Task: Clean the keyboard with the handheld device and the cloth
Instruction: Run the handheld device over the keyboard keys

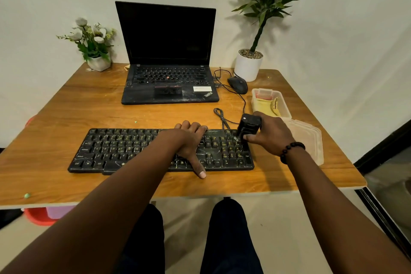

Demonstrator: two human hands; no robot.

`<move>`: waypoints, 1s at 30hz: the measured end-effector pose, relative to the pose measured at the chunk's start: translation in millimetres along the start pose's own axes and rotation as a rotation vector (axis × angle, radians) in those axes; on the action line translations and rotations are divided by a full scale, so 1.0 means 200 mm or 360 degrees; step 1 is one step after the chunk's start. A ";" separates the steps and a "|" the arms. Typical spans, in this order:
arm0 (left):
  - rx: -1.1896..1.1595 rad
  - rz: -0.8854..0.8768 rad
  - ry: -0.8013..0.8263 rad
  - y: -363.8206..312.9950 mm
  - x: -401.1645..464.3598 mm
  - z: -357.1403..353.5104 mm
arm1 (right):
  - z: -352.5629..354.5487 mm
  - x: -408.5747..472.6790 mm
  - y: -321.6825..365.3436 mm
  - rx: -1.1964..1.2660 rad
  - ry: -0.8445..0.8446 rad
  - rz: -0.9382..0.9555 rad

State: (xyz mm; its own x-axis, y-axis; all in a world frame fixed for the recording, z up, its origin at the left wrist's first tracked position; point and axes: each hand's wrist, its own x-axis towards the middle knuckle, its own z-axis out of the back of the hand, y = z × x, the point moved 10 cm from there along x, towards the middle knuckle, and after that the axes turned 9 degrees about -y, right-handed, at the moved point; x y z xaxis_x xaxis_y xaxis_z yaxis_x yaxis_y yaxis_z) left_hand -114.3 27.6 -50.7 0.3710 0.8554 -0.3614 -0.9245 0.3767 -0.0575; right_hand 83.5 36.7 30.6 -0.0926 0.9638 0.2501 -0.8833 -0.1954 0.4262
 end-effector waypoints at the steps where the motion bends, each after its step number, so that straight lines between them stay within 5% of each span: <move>1: -0.0001 0.0001 0.0000 0.00 0.00 0.00 | 0.01 0.00 0.00 -0.0109 -0.0019 0.0014; 5: 0.0002 -0.0001 0.0003 0.00 0.01 0.00 | 0.00 0.00 -0.01 0.0071 -0.0036 -0.0021; 9: -0.0009 0.0001 -0.0007 0.00 0.00 0.00 | 0.03 -0.01 0.02 -0.0178 -0.0152 -0.0001; 14: -0.0014 -0.0003 -0.0010 0.00 0.00 0.00 | -0.03 -0.03 0.03 0.0196 0.0232 -0.0008; 18: -0.0005 -0.0004 -0.0005 0.00 0.00 0.00 | 0.05 -0.02 -0.01 0.0230 -0.0051 -0.0061; 23: 0.0002 -0.0030 -0.0035 -0.01 0.00 0.01 | -0.01 -0.07 -0.01 0.0289 0.0354 -0.0025; 27: 0.0001 -0.0038 -0.0041 -0.01 -0.01 0.01 | 0.03 -0.05 0.02 0.0284 0.0010 -0.0033; 30: -0.0008 -0.0037 -0.0041 -0.01 -0.02 0.01 | -0.06 -0.06 0.08 0.0170 0.0295 0.0064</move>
State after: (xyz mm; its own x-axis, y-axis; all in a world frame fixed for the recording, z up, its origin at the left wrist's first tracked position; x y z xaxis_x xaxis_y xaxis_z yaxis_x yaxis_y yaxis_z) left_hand -113.0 24.7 -47.5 0.3942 0.8554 -0.3360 -0.9161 0.3947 -0.0701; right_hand 64.3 23.7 23.2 -0.2185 0.9698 0.1086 -0.8244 -0.2430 0.5112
